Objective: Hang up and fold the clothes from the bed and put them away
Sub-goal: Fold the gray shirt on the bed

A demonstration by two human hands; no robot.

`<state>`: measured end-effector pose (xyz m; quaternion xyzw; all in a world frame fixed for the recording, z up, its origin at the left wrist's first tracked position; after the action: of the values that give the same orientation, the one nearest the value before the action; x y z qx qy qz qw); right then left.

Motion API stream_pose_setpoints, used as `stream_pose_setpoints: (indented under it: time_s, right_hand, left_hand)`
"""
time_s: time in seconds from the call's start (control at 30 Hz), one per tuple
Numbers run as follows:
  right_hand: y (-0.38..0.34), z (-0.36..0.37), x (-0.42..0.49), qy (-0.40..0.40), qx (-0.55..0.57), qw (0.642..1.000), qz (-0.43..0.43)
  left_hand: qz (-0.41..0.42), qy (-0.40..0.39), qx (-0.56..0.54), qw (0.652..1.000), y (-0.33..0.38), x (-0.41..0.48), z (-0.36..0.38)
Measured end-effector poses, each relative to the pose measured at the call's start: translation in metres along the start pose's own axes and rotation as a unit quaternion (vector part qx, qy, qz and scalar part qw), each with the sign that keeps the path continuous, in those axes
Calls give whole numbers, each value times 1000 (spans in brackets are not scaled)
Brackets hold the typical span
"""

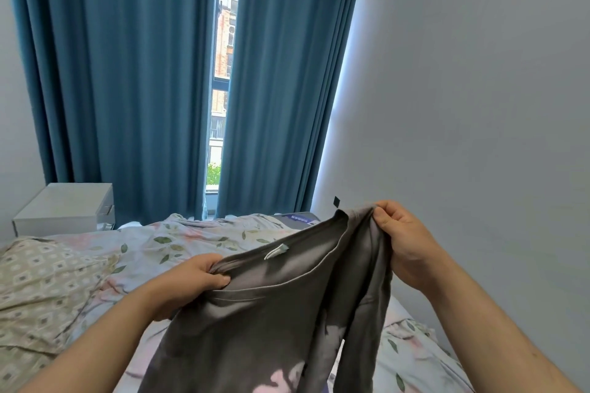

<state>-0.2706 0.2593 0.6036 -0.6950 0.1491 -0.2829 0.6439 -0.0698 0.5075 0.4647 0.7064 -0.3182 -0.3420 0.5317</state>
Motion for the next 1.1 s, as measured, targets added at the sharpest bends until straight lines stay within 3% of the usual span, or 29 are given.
stream_pose_setpoints:
  time_s: [0.13,0.23,0.33,0.4,0.57,0.67,0.77,0.83,0.9,0.97,1.1]
  right_hand:
    - [10,-6,6,30,-90,995,10]
    - [20,-17,12,69,-160,984,24]
    - [30,-26,16,94,-197,975,41]
    - [34,-32,16,99,-200,974,49]
    - [38,-44,11,62,-181,980,43]
    - [37,-56,4,53,-237,969,42]
    - [35,-68,-8,60,-312,948,27]
    - [37,-72,-15,59,-343,937,22]
    - [42,-74,-20,52,-355,933,23]
    - [48,-72,-21,47,-352,935,25]
    - [63,-49,-20,15,-342,939,31]
  left_hand:
    - [-25,-44,-134,990,-10,-5,-6]
    - [-19,-92,-78,993,-2,-12,-20]
    - [-20,-19,105,994,5,-9,-40]
    - [-15,44,163,986,10,-5,-50]
    - [-5,153,232,961,14,1,-68]
    - [48,219,248,943,28,-3,-69]
    - [91,230,299,922,48,-11,-66]
    - [101,194,273,937,51,-15,-65]
    - [96,149,151,972,50,-23,-65]
    - [80,140,93,982,49,-38,-67]
    - [67,190,163,966,34,-68,-79]
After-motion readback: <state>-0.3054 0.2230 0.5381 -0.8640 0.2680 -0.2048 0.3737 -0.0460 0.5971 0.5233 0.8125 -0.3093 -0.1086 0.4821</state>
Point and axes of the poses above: each hand's wrist, its own x-axis towards the middle knuckle, its own z-axis out of the palm, y = z × x, the point moved 8 cm from there along x, towards the middle knuckle, and after that the axes turned 2 degrees about -z, right-handed, at the moved point
